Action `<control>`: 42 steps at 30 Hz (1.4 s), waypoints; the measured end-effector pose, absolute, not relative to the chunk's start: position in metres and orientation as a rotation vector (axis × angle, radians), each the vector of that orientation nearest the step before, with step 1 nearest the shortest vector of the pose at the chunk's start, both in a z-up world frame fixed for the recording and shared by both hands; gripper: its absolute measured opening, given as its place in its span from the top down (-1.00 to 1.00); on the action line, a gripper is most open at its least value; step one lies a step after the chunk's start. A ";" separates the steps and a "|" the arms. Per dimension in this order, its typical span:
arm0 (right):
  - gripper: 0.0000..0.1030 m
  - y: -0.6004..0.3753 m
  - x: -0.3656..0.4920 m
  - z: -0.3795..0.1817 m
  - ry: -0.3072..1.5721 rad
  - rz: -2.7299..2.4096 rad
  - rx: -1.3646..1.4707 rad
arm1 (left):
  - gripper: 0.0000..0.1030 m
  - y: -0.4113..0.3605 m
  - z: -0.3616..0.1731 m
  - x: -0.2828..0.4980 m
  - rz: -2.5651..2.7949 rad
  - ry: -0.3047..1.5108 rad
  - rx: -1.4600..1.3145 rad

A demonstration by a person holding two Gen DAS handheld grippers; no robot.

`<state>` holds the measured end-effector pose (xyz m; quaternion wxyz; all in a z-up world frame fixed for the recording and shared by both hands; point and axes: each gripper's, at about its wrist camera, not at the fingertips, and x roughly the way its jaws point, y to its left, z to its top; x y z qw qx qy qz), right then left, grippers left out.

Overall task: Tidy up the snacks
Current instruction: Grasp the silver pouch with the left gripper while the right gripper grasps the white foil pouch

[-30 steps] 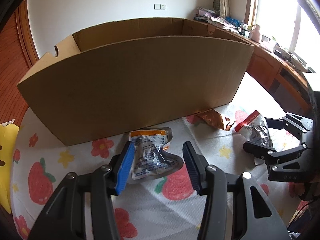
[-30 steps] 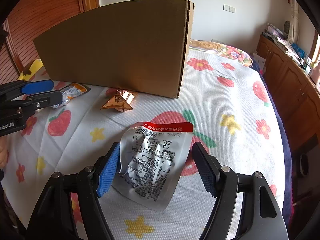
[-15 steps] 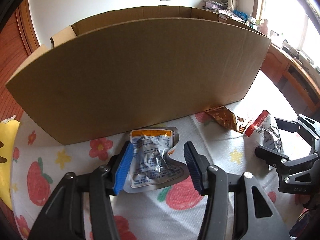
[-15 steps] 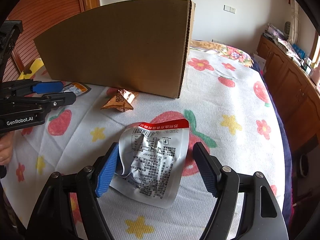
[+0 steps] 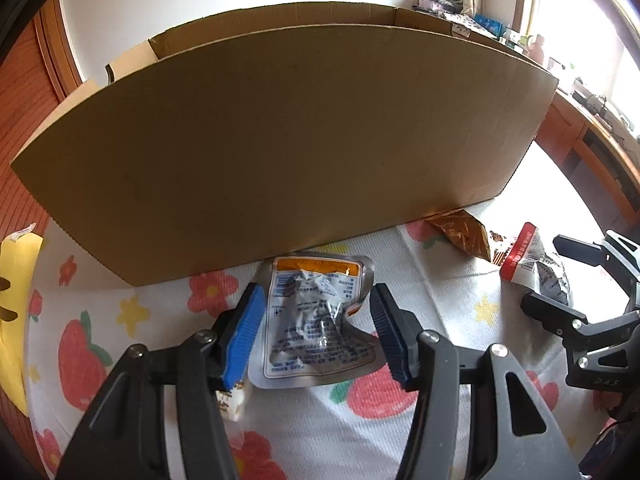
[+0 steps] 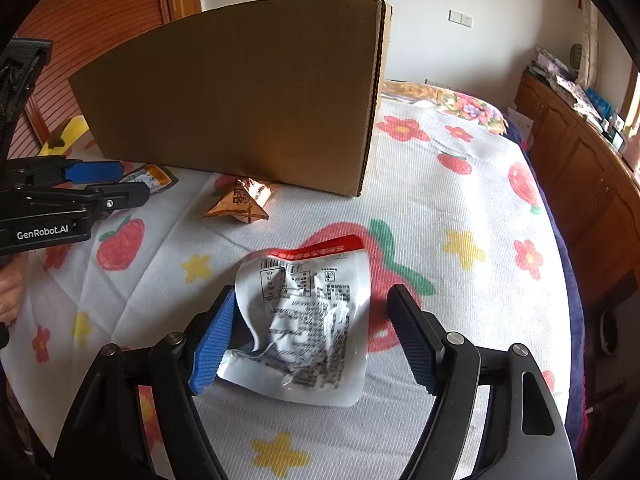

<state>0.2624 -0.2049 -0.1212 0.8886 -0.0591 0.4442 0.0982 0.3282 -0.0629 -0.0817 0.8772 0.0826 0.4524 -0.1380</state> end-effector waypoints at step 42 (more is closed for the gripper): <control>-0.52 -0.204 0.263 -0.122 0.923 0.206 -0.123 | 0.31 -0.050 -0.096 0.317 -0.325 0.951 0.191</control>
